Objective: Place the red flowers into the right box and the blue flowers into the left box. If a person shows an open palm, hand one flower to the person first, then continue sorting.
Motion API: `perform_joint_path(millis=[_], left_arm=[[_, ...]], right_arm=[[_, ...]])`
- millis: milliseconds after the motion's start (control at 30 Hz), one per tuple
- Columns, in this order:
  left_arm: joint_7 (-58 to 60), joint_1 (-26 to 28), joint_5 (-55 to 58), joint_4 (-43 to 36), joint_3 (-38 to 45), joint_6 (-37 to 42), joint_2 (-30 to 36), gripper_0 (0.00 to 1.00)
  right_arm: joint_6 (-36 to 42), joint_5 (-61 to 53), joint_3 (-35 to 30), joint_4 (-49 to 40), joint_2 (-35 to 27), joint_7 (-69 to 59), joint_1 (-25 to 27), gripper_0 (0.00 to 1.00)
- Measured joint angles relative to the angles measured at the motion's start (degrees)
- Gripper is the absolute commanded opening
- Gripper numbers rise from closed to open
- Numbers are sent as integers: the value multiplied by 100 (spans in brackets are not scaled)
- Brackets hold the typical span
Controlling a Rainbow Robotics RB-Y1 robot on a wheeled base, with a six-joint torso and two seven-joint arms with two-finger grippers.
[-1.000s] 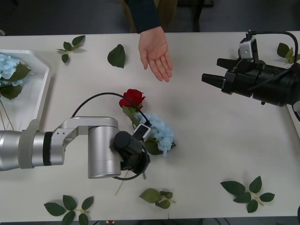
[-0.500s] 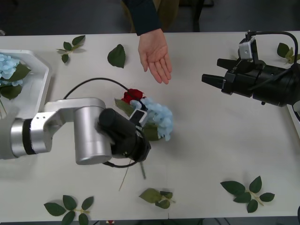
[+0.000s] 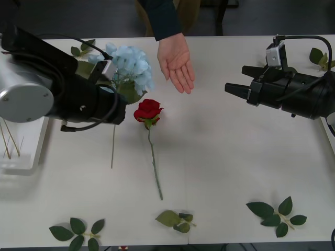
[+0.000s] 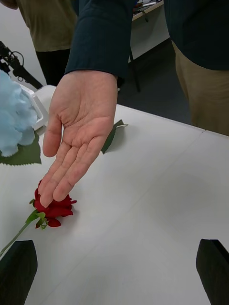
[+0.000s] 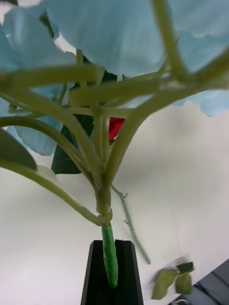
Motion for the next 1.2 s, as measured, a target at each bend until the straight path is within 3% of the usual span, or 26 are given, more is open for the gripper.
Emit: perform_joint_path(millis=[167, 400, 600, 833, 1100, 1200], left_arm=[[-1109, 440, 228, -6, 1137, 493, -417, 0], [-1706, 517, 390, -6, 1590, 450, -1124, 0], [-3917, 519, 784, -6, 1591, -294, -1597, 0], [-4208, 529, 1235, -6, 1591, -1152, -1906, 0], [-5684, 657, 1391, -4, 1509, -2339, -2017, 0], [-5713, 656, 1263, 0, 1359, -2606, -2139, 0]], right_arm=[[-1, 1, 0, 0, 1, 0, 0, 97], [-4, 1, 0, 0, 1, 0, 0, 97], [-7, 2, 0, 0, 2, 0, 0, 97], [-13, 3, 0, 0, 2, 0, 0, 97], [-37, 6, 0, 0, 2, 0, 20, 97], [-47, 6, 0, 0, 2, 0, 26, 97]])
